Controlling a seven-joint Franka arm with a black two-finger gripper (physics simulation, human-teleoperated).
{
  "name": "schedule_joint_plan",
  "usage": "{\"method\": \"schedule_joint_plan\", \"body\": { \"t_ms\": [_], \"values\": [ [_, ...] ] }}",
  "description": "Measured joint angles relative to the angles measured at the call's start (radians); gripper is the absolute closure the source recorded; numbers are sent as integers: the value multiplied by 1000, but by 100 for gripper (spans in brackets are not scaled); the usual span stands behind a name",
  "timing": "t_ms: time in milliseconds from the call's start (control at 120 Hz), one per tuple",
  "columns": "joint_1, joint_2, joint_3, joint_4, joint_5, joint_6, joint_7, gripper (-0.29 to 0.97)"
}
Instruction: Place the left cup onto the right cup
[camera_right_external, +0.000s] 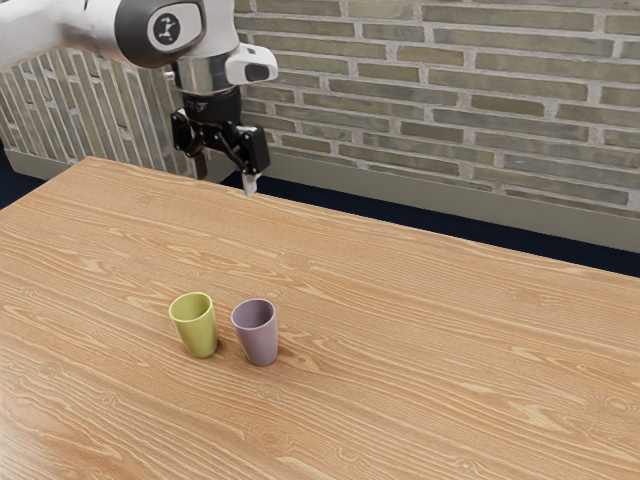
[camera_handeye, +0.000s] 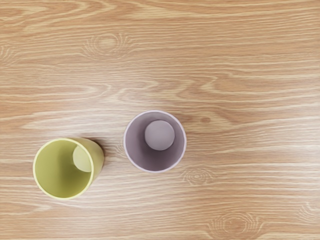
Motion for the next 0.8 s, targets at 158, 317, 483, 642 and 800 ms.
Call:
{"method": "schedule_joint_plan", "body": {
  "t_ms": [158, 317, 483, 642, 800],
  "values": [
    [14, 0, 1, -7, 0, 1, -1, 0],
    [32, -4, 0, -28, 0, 12, -1, 0],
    [41, -6, 1, -63, -3, 34, -2, 0],
    [39, -13, 6, -107, -8, 57, -2, 0],
    [39, -17, 7, -157, -11, 85, -3, 0]
  ]
}}
